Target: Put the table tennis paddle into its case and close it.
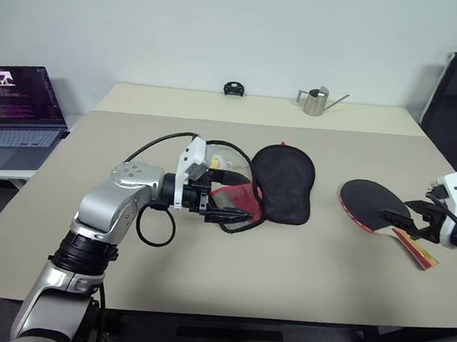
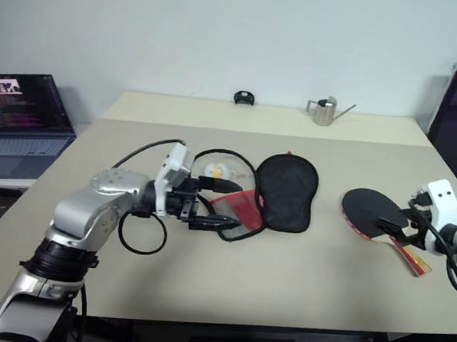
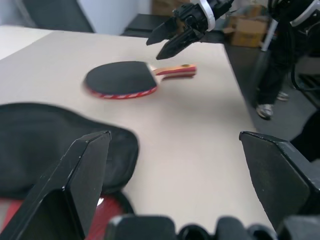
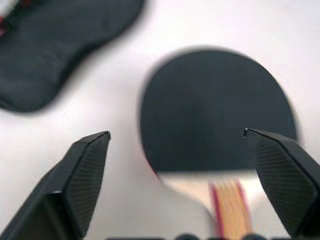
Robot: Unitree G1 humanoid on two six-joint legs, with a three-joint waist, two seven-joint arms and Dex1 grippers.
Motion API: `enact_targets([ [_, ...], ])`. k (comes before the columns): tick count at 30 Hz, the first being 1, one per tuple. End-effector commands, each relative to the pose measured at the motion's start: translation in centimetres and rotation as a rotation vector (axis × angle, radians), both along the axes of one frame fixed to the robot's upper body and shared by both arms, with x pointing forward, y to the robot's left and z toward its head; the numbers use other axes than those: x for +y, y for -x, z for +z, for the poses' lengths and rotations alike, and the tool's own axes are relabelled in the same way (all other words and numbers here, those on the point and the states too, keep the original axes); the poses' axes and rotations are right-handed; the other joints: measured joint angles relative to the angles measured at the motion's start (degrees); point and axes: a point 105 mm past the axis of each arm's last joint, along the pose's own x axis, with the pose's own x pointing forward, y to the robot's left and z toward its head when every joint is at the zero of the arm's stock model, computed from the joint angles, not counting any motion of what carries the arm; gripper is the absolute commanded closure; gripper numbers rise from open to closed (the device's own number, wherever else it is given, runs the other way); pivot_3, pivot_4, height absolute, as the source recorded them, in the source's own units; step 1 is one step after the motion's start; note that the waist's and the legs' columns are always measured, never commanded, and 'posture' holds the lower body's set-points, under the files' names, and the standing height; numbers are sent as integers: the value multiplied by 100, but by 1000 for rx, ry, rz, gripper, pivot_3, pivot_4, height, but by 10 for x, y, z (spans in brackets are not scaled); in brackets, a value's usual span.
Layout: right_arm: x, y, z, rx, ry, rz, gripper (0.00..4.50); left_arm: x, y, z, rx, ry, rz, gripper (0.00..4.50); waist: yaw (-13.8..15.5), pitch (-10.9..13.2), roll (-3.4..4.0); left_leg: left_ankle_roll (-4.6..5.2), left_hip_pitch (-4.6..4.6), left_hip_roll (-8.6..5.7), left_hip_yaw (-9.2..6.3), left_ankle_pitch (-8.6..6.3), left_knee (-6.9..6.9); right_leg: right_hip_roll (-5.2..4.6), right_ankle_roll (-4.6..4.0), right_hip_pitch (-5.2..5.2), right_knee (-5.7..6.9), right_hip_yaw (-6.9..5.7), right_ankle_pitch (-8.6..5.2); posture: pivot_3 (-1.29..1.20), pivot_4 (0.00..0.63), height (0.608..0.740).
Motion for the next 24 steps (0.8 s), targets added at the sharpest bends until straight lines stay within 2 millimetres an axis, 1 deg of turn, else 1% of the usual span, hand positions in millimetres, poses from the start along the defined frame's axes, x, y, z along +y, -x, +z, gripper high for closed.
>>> enact_targets([
  [1, -9, 9, 11, -37, 33, -1, 20, -12, 7, 11, -63, -15, -60, 0, 5, 0, 0, 0, 4, 0, 1, 0, 2, 1, 0, 1, 7, 1, 0, 0, 150, 740],
  [3, -16, 11, 2, -13, 52, -20, 20, -18, 8, 10, -76, -30, -84, 0, 10, 0, 0, 0, 13, 2, -1, 1, 6, 8, 0, 6, 15, 1, 0, 0, 150, 740],
  [5, -23, 10, -8, 7, 70, -39, 20, -23, 9, 10, -85, -38, -104, 0, 11, 0, 0, 0, 16, 2, 0, 1, 12, 13, 0, 9, 21, 4, 0, 0, 150, 740],
  [8, -23, 6, -17, 23, 64, -34, 20, -25, 9, 11, -89, -39, -119, 0, 9, 0, 0, 0, 21, 1, 4, 1, 14, 18, 0, 11, 24, 9, 0, 0, 150, 740],
  [13, -25, -7, -34, 47, 82, -28, 20, -24, 8, 12, -92, -39, -122, 0, 3, 0, 1, -1, 26, 8, 7, 1, 14, 25, 0, 11, 27, 13, 0, 0, 150, 740],
  [18, -25, -19, -46, 71, 76, -13, 20, -20, 8, 11, -91, -45, -113, 0, 11, 0, 1, -1, 24, 7, 7, 1, 14, 28, 0, 11, 25, 12, 0, 0, 150, 740],
  [24, -30, -24, -63, 132, 71, -18, 20, -14, 7, 11, -93, -54, -88, 0, 11, 0, 1, -1, 22, 8, 5, 1, 14, 26, -1, 11, 22, 10, 0, 0, 150, 740],
])
